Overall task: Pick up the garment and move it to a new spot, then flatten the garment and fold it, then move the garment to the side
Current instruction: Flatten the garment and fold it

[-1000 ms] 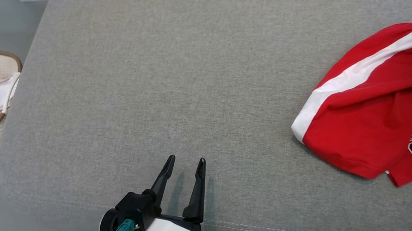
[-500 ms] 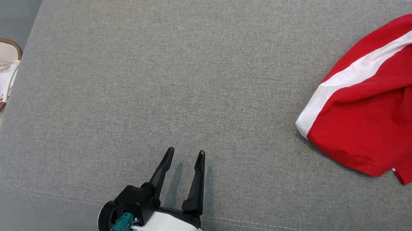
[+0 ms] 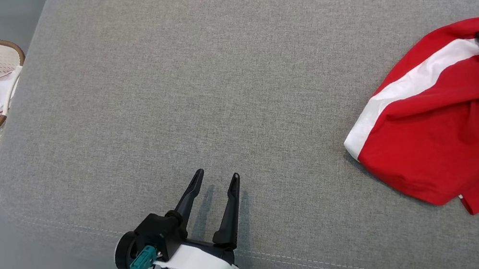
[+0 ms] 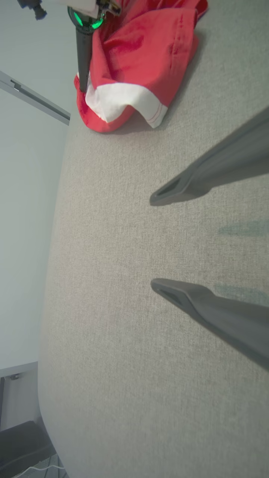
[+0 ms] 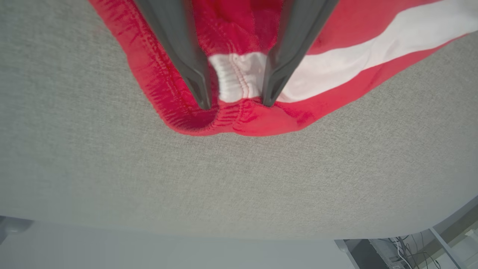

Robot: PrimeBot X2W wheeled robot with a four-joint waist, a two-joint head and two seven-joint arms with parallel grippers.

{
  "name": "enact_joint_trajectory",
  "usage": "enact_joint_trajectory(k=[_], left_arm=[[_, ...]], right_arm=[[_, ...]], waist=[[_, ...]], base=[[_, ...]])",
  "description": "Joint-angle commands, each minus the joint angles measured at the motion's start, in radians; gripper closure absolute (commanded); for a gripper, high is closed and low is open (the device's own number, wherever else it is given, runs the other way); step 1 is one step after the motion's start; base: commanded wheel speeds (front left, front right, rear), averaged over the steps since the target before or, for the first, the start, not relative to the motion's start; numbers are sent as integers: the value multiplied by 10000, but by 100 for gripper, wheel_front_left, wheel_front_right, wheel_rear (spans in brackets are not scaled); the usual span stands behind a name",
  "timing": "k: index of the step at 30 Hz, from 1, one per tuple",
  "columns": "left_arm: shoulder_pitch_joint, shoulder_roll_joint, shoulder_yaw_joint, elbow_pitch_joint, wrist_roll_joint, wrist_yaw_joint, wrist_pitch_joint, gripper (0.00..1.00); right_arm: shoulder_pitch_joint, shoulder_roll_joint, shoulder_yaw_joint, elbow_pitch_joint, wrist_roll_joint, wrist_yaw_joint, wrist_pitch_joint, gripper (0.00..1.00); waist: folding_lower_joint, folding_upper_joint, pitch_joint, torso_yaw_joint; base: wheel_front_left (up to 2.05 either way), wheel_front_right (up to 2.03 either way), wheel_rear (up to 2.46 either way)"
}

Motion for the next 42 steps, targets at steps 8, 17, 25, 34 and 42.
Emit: enact_joint_trajectory(k=[8, 17, 25, 34, 42], left_arm=[[-245, 87, 386, -186, 87, 69, -103, 0], [-307, 87, -88, -74, -987, -325, -103, 0], [-1284, 87, -1563, 926, -2490, -591, -103, 0], [-1848, 87, -2629, 1817, -3798, -621, -103, 0], [-2413, 87, -3645, 1632, -7244, -625, 58, 0]], right_arm=[[-188, -556, 521, -871, 474, 14, -228, 100], [813, -1573, 362, -2356, 2096, 14, 55, 100], [2349, -2281, 291, -3255, 3168, 14, 1095, 100], [3182, -2540, -327, -2835, 2533, 14, 1106, 100], [3277, -2003, -687, -2835, 1872, 14, 1287, 100]], waist=[[-1, -1, -155, -118], [-1, -1, -632, -859], [-1, -1, -946, -1866], [-1, -1, -1133, -2639], [-1, -1, -984, -2788]], base=[[0, 0, 0], [0, 0, 0], [0, 0, 0], [0, 0, 0], [0, 0, 0]])
